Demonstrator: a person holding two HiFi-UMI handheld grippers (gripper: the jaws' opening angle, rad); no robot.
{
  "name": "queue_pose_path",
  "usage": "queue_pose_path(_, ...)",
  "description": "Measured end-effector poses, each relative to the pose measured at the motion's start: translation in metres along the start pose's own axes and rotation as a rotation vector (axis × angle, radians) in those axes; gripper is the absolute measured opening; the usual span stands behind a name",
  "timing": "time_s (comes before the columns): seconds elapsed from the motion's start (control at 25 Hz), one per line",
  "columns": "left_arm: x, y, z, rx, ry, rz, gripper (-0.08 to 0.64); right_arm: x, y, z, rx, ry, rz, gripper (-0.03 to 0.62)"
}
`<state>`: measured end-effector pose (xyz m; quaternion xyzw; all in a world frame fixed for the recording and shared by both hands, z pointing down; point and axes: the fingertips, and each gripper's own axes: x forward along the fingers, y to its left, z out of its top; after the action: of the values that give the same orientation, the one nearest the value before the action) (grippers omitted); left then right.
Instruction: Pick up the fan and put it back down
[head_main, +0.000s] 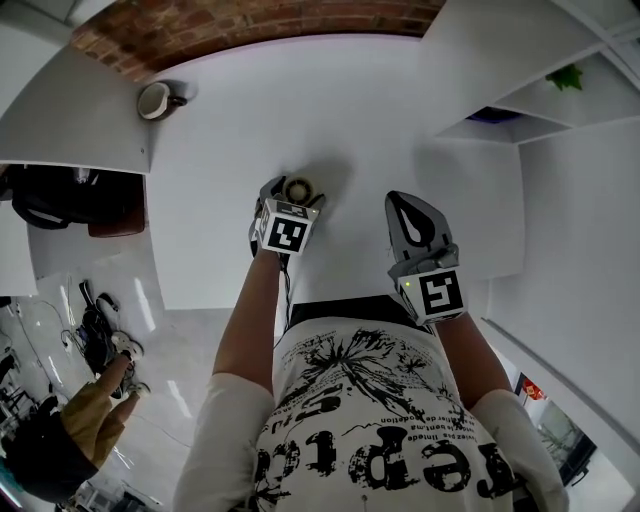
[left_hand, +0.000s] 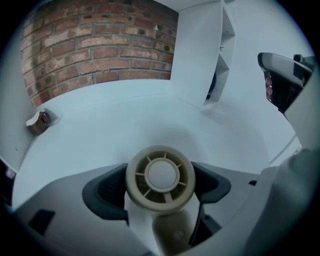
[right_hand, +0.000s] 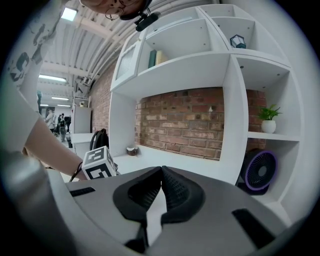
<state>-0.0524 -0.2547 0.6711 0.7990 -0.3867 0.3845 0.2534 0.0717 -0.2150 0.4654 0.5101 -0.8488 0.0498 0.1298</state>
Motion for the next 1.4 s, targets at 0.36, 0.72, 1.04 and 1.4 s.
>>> queue_pose_path(0.36, -0.009, -0.007, 0.003, 0.046, 0.012, -0.012, 0.387, -0.003, -0.006, 0.003, 0.027, 0.025, -0.011, 0.015)
queue_pose_path(0.72, -0.082, -0.012, 0.074, 0.089, -0.245, 0.05, 0.386, -0.016, -0.014, 0.032, 0.002, -0.028, -0.017, 0.015)
queue_pose_path(1.04, -0.194, -0.03, 0.146, 0.084, -0.586, 0.096, 0.155, -0.035, -0.02, 0.069, -0.023, -0.097, -0.025, 0.015)
queue_pose_path(1.4, -0.296, -0.054, 0.186, 0.138, -0.812, 0.122, 0.017, -0.056, -0.021, 0.112, -0.064, -0.188, -0.012, 0.015)
